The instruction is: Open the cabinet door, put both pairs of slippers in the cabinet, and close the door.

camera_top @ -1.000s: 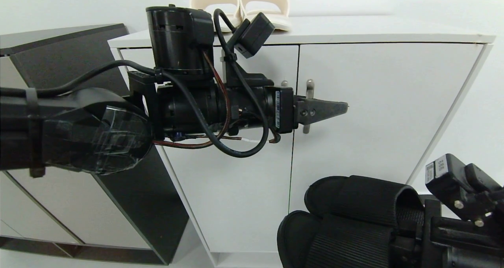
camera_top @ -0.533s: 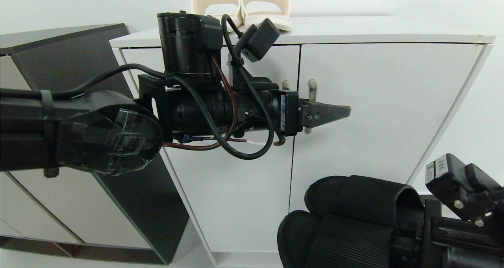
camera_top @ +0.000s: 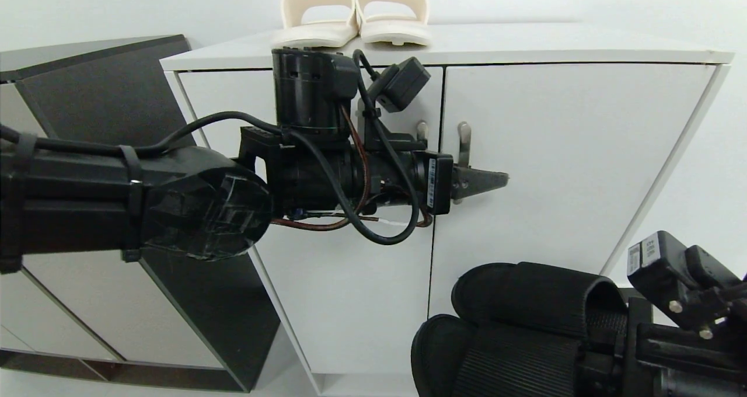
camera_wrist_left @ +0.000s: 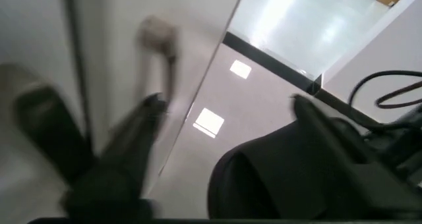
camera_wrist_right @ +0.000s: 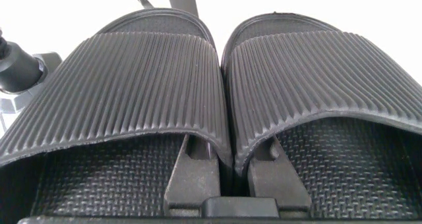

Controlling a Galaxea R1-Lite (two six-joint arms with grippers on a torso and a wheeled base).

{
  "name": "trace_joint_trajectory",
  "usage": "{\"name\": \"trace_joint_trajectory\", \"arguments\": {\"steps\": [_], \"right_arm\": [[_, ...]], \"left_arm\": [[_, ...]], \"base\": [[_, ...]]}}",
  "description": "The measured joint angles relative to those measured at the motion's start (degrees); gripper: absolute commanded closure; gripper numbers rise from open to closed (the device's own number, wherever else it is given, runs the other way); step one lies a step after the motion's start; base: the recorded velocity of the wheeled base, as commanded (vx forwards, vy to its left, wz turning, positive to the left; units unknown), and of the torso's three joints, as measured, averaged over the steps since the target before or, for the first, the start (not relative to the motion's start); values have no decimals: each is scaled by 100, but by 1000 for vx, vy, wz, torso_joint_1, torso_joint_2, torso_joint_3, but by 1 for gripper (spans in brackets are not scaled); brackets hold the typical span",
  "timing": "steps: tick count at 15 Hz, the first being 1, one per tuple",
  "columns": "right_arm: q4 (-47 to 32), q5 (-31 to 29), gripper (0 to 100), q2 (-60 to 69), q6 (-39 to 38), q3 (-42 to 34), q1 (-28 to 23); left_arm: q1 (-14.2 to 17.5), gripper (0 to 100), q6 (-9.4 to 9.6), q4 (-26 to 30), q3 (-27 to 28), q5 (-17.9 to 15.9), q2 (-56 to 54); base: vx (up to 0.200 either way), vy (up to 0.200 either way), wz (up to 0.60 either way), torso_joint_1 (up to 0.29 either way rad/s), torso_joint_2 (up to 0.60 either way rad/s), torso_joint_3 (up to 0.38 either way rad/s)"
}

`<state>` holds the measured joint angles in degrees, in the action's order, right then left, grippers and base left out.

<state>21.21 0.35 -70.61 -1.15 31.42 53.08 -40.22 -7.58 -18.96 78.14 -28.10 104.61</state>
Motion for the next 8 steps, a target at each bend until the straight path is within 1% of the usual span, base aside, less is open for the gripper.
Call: {"name": "trace_joint_trajectory", "arguments": {"steps": [2, 4, 8], "right_arm": [[-6, 13, 100, -6, 0, -20, -2], [-6, 161, 100, -4, 0, -44, 0], [-2, 385, 100, 24, 0, -113, 0]], "left_arm": [[-2, 100, 4, -6, -77, 7, -102], [-21, 100, 20, 5, -256, -11, -299], [-30, 100, 20, -1, -1039, -30, -1158]], "base": [[0, 0, 0, 0, 0, 0], [0, 0, 0, 0, 0, 0], [0, 0, 0, 0, 0, 0]]}}
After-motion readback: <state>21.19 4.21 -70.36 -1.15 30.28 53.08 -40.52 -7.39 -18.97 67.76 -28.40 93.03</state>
